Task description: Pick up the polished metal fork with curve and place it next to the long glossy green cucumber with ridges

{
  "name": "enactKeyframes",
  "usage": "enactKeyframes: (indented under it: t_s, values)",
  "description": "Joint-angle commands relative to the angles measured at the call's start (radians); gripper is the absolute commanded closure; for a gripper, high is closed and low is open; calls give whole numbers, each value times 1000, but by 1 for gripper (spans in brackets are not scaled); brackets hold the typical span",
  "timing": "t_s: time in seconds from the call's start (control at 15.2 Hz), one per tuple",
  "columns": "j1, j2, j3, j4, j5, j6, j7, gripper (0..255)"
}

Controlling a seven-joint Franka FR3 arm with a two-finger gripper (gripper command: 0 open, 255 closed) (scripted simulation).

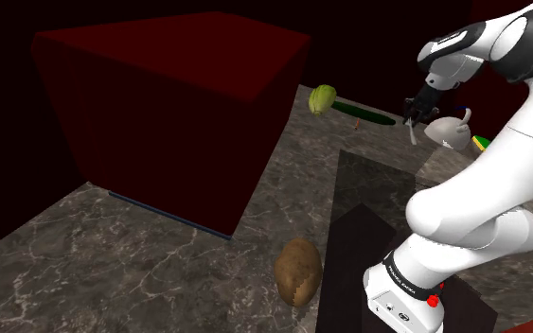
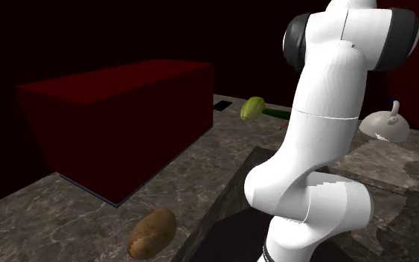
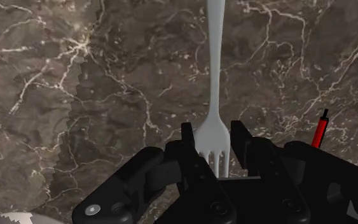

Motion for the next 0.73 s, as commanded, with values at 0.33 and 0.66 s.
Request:
enactKeyframes:
  t_s: [0.33, 0.66]
  values:
    - [-104, 244, -27, 338, 91, -111, -138, 255]
    - [-169, 383, -23, 519, 132, -161, -186, 255]
